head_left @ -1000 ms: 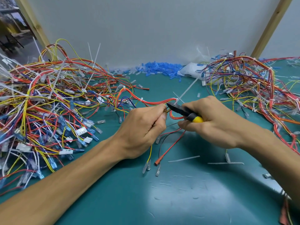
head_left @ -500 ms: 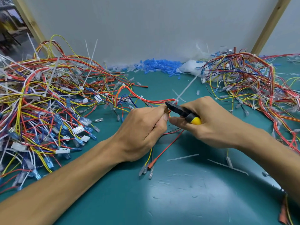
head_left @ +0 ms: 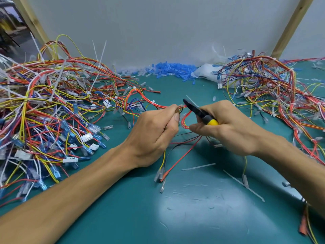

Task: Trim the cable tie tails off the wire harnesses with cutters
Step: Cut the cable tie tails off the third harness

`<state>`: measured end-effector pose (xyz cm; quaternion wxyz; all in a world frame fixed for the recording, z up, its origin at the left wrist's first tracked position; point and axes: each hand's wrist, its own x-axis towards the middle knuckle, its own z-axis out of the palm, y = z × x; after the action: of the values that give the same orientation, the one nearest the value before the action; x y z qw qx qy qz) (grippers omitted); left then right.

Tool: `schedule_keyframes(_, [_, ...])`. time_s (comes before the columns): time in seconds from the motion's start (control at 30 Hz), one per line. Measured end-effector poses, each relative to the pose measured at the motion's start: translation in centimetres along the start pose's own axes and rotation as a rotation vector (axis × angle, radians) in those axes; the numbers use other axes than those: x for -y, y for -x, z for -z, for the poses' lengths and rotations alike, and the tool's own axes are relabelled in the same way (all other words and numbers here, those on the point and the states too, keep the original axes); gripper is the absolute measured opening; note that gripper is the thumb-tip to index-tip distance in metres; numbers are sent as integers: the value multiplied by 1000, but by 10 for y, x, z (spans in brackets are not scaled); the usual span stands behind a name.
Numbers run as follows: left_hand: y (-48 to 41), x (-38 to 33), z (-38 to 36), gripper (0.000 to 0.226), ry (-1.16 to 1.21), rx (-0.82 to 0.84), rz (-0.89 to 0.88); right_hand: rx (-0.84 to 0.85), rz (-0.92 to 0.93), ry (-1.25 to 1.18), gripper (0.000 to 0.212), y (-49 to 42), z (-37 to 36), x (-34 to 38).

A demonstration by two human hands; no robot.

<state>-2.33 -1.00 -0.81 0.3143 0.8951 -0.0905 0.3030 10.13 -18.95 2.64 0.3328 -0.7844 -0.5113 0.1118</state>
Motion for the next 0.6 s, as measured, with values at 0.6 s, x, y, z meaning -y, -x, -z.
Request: schedule_keyframes(0.6, [-1,-6,3,30,-69,168,-290,-343,-42,103,30,-10,-15,-8])
